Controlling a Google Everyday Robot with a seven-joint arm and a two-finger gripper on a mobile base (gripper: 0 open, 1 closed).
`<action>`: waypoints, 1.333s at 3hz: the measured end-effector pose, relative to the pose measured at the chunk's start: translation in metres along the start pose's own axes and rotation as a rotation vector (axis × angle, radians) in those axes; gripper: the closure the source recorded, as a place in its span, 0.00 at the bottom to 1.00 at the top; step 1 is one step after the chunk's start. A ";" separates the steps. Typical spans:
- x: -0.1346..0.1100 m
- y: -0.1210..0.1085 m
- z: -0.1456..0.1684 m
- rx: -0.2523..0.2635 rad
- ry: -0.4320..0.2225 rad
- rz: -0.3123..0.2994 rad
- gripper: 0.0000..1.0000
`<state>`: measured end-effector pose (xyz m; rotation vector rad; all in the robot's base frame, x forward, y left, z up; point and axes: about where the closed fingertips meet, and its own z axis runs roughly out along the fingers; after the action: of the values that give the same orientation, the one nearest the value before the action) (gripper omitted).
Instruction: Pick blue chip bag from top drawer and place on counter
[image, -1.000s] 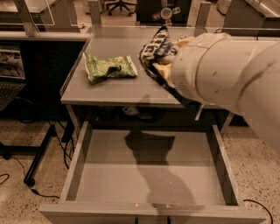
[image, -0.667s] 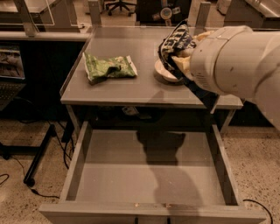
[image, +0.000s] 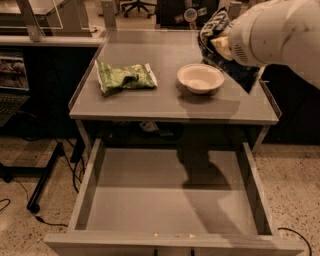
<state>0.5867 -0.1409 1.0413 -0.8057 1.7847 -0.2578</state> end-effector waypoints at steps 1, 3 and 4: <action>-0.013 0.008 0.000 0.003 -0.015 -0.044 1.00; -0.006 -0.014 0.027 0.057 -0.010 -0.024 1.00; -0.005 -0.040 0.050 0.083 -0.006 -0.033 1.00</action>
Offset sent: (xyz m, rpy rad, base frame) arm 0.0170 0.0058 -0.0131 0.0171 -0.0299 -0.0702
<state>0.6484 -0.1566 1.0483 -0.7763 1.7450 -0.3491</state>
